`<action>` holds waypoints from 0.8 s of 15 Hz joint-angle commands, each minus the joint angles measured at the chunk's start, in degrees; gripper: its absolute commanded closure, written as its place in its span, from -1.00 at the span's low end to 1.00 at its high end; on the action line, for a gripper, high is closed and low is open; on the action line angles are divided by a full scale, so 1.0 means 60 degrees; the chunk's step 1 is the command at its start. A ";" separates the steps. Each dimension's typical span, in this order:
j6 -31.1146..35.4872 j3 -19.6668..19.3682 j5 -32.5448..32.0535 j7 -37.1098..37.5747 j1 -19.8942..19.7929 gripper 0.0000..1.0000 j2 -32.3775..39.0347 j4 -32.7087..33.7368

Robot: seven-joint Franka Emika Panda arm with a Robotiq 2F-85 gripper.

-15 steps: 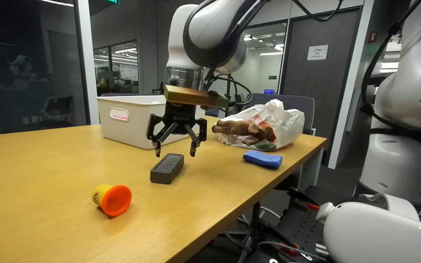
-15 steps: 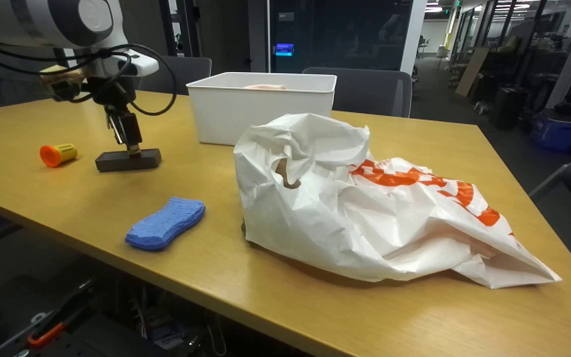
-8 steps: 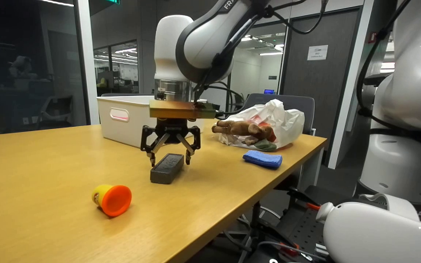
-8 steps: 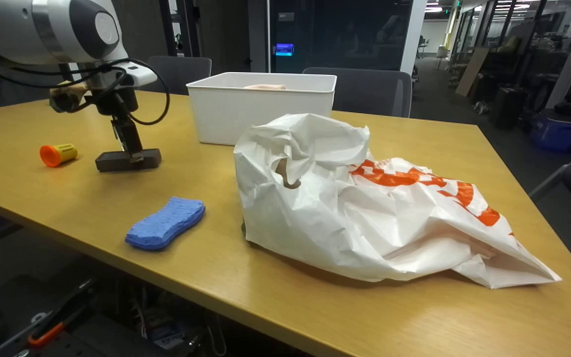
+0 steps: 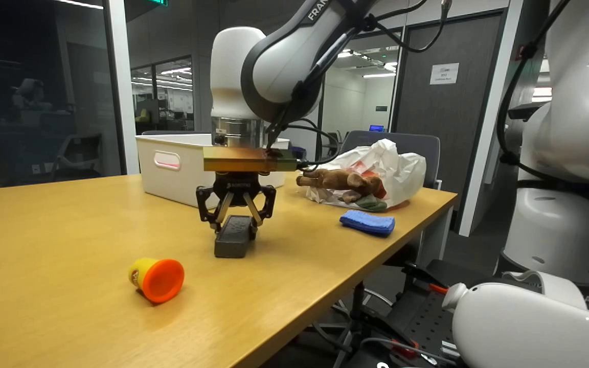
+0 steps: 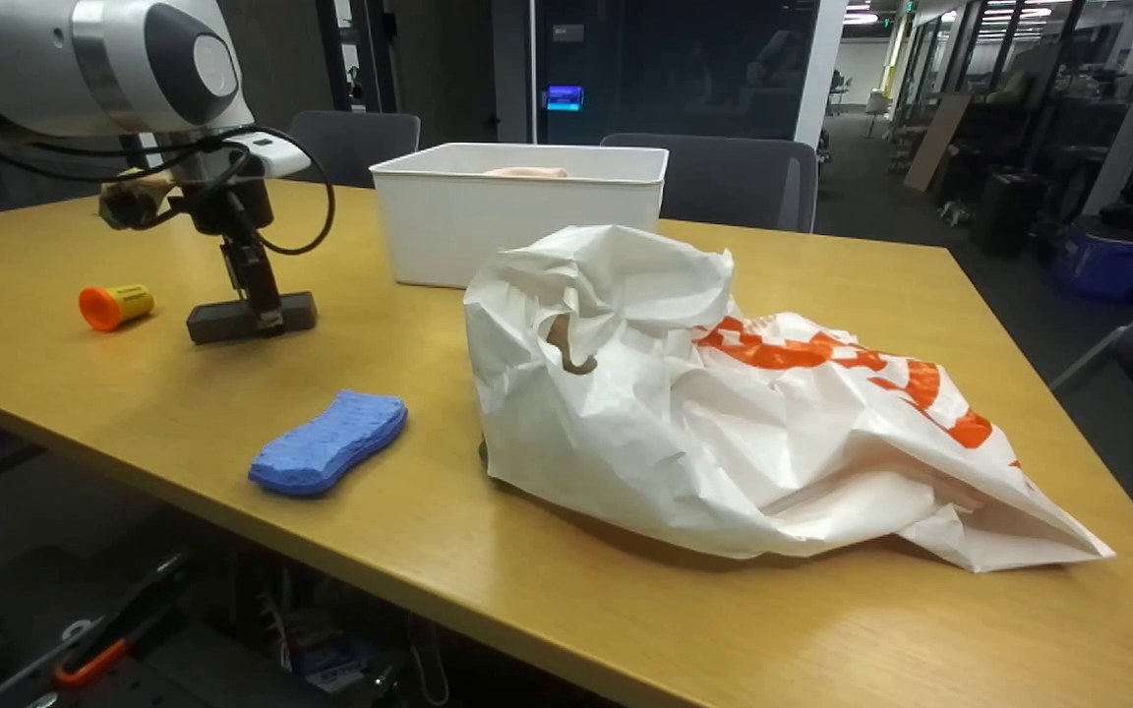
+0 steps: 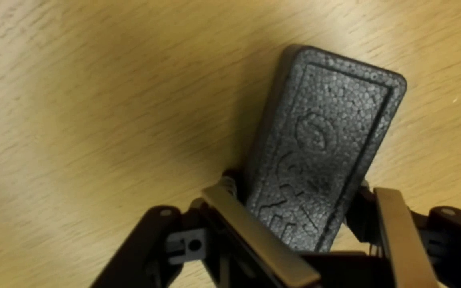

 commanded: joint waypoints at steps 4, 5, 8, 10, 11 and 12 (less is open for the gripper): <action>-0.0302 -0.0668 -0.1113 0.0680 -0.0101 0.24 -0.1104 -0.0504; -0.0347 -0.0803 -0.1365 0.0835 -0.0214 0.24 -0.1467 -0.0718; -0.0444 -0.1064 -0.2350 0.1485 -0.0771 0.24 -0.2711 -0.1423; -0.0574 -0.1058 -0.2913 0.1860 -0.1338 0.24 -0.3401 -0.1785; -0.0644 -0.1049 -0.3075 0.1998 -0.1647 0.24 -0.3756 -0.2001; -0.0683 -0.1018 -0.3277 0.2217 -0.1963 0.24 -0.4051 -0.2193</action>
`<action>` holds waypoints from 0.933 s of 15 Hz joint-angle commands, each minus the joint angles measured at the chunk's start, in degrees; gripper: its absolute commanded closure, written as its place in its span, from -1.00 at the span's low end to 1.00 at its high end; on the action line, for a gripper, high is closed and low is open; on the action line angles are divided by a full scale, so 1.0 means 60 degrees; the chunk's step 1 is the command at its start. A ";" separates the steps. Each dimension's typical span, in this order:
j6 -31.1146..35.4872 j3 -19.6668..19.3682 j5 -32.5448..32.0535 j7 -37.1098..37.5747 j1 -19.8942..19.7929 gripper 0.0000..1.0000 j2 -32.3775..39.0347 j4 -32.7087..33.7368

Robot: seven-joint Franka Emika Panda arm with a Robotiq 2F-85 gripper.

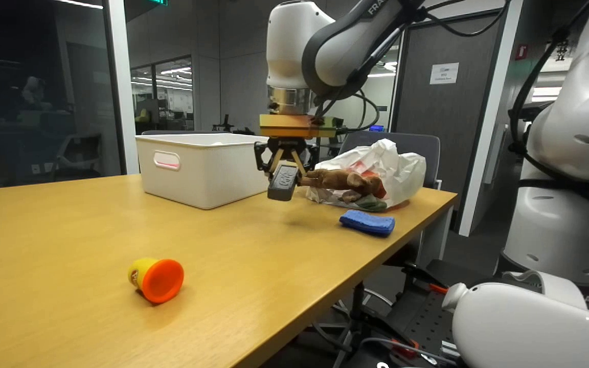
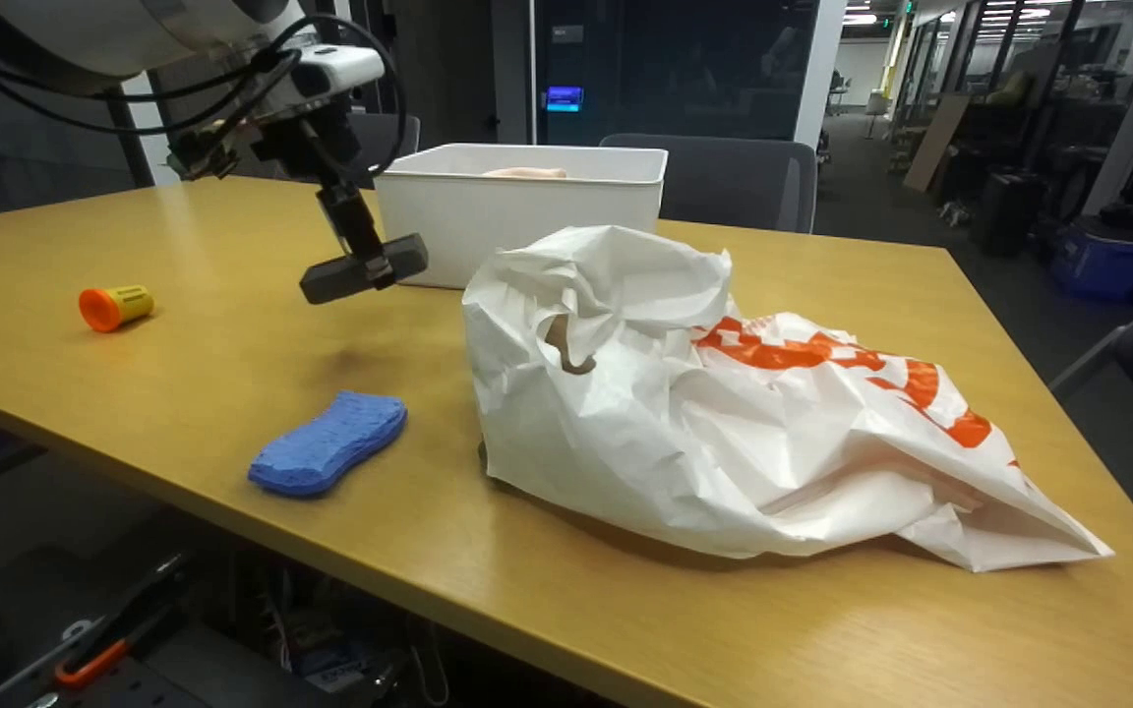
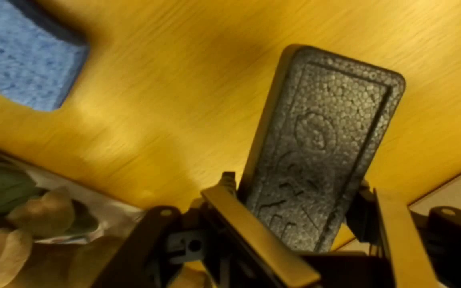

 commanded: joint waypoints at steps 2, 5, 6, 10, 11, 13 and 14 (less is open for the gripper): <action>-0.0240 0.0196 -0.1144 0.1192 -0.1384 0.24 -0.1789 -0.1119; -0.0584 0.0338 -0.2336 0.1822 -0.2382 0.24 -0.2164 -0.1329; -0.0602 0.0250 -0.2548 0.1918 -0.2548 0.24 -0.2260 -0.1370; -0.0431 0.0305 -0.3777 0.3048 -0.3077 0.24 -0.2329 -0.1406; -0.0434 0.0267 -0.4061 0.3253 -0.3045 0.24 -0.2330 -0.1405; -0.0621 0.0316 -0.4769 0.3957 -0.3023 0.24 -0.2512 -0.1412; -0.0852 0.0387 -0.5232 0.4335 -0.3017 0.24 -0.2510 -0.1342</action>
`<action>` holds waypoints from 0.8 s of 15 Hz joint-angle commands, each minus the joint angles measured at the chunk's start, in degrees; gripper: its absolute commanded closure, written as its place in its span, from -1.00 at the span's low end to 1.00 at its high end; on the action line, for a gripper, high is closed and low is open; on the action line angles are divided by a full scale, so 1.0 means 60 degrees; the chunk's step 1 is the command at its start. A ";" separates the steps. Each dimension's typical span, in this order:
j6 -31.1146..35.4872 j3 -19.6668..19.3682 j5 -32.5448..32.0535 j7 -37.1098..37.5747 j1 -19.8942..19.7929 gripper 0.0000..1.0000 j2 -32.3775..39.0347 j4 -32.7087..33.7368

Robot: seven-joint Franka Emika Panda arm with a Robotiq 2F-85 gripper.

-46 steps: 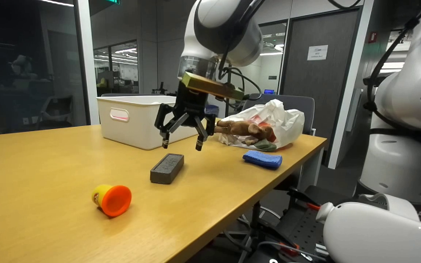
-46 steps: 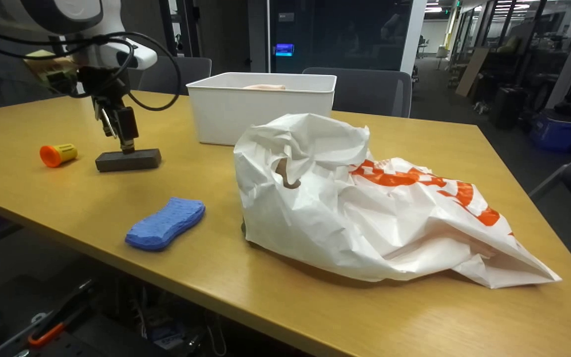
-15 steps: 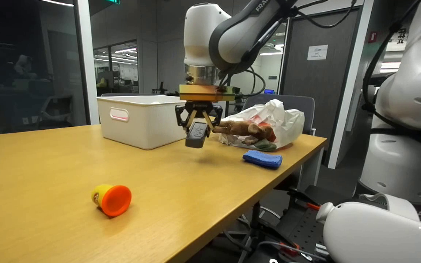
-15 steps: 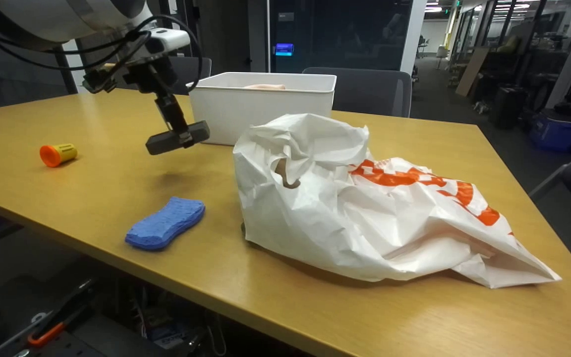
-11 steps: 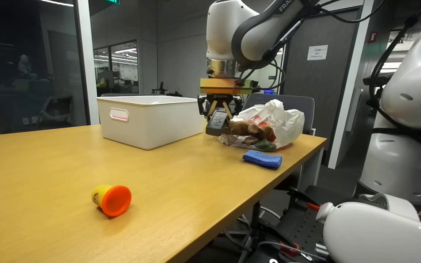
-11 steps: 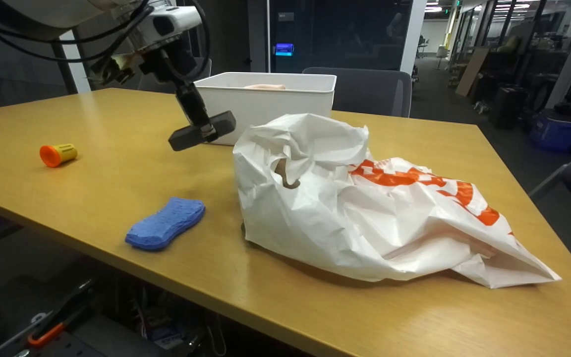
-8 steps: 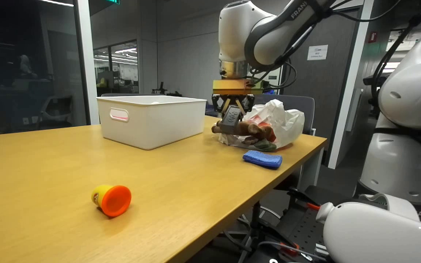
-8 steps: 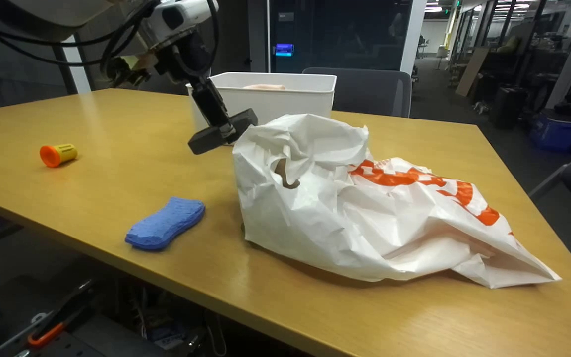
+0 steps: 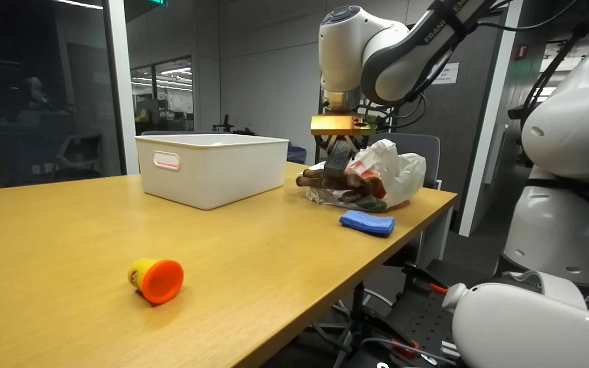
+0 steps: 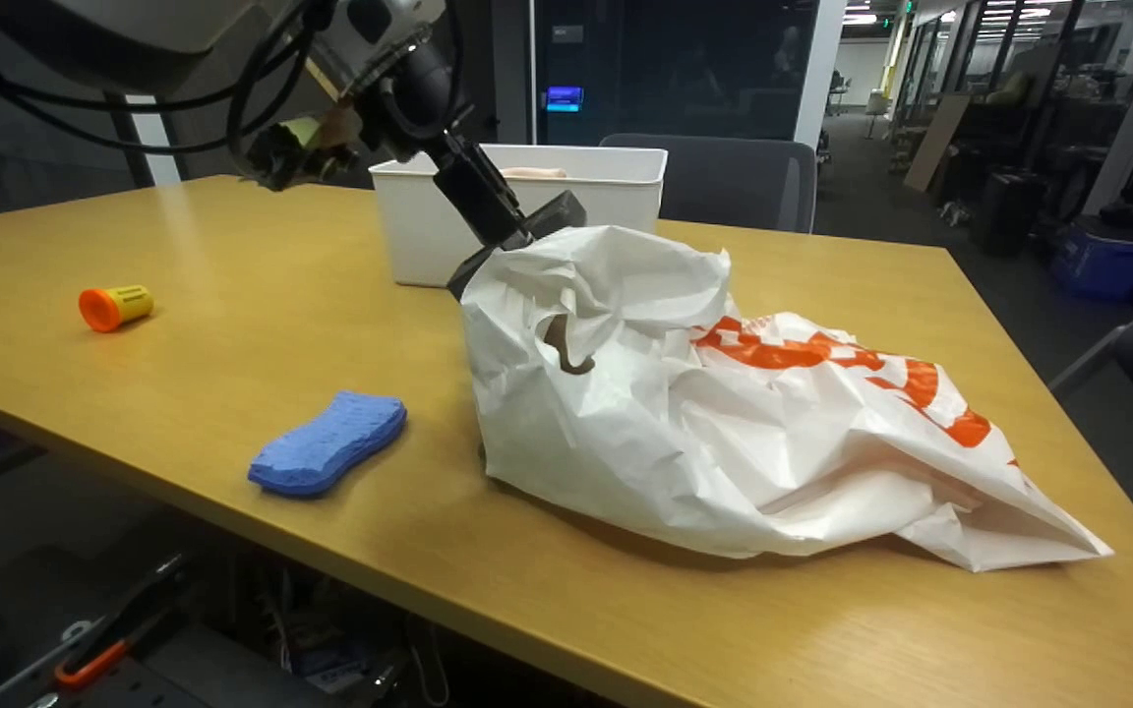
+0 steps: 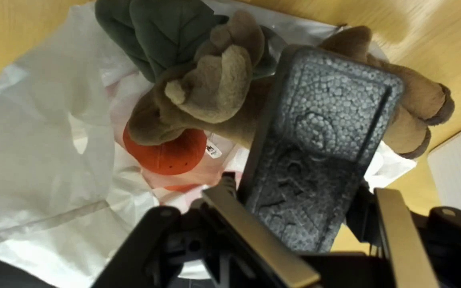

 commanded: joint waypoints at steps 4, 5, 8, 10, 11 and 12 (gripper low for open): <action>-0.1737 0.0383 -0.2917 0.2281 0.0216 0.24 -0.0023 0.0295; -0.2093 0.0336 -0.3210 0.2489 0.0334 0.24 0.0092 0.0350; -0.3140 0.0193 -0.4014 0.2920 0.0635 0.24 0.0632 0.0506; -0.3832 0.0079 -0.4473 0.3035 0.0814 0.24 0.1138 0.0689; -0.4081 -0.0016 -0.4639 0.3060 0.0906 0.24 0.1395 0.0791; -0.4293 -0.0118 -0.4781 0.3040 0.0997 0.24 0.1673 0.0922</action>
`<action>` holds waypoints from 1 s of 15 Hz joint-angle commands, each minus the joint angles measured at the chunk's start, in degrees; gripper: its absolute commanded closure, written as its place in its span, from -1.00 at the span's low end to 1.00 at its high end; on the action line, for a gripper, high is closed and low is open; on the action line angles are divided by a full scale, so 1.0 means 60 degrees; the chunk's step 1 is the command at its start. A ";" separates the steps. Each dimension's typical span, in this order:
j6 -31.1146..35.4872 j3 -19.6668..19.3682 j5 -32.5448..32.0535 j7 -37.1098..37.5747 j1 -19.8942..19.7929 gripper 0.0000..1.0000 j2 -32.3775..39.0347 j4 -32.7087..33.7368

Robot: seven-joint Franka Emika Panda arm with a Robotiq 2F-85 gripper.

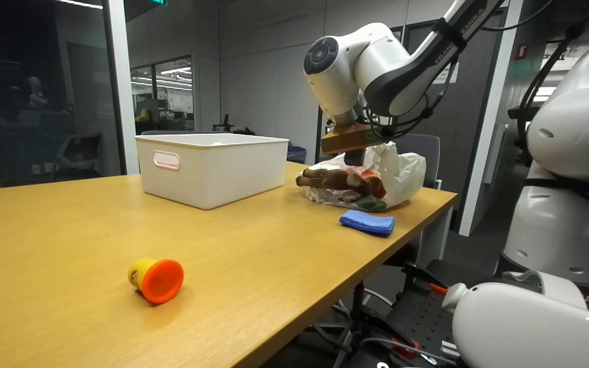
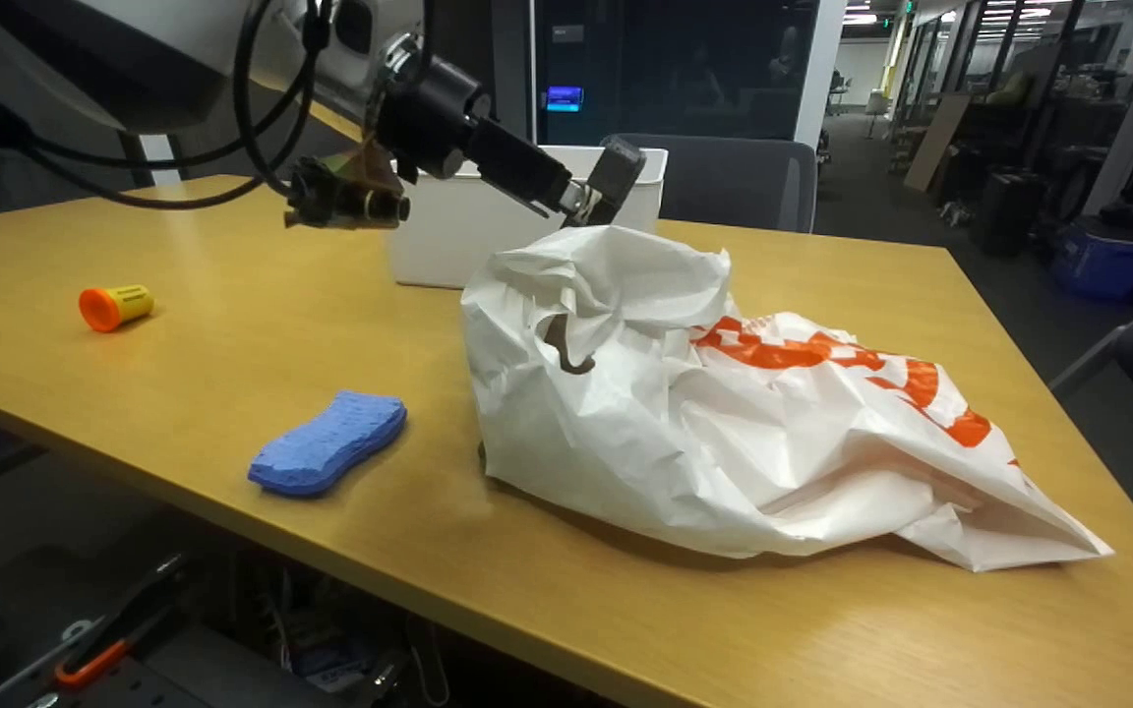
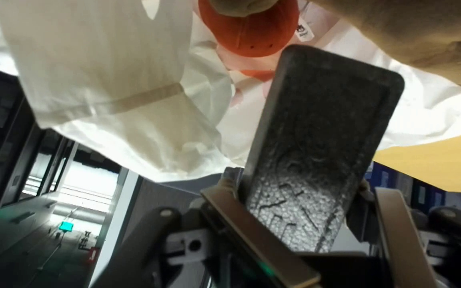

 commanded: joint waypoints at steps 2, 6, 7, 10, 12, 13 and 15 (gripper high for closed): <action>-0.1049 -0.0515 -0.0768 0.0246 0.0536 0.24 0.1388 0.0884; -0.1359 -0.0828 -0.0869 0.0143 0.0735 -0.78 0.2043 0.1412; -0.1352 -0.0895 -0.0866 0.0142 0.0771 -0.88 0.2139 0.1489; -0.1228 -0.1065 -0.0804 0.0149 0.0811 -1.00 0.2324 0.1604; -0.1083 -0.1155 -0.0696 0.0103 0.0824 -1.00 0.2292 0.1581; -0.0734 -0.1203 -0.0470 -0.0113 0.0852 -1.00 0.2120 0.1502; 0.0504 -0.1228 0.0120 -0.0625 0.0988 -1.00 0.1565 0.1226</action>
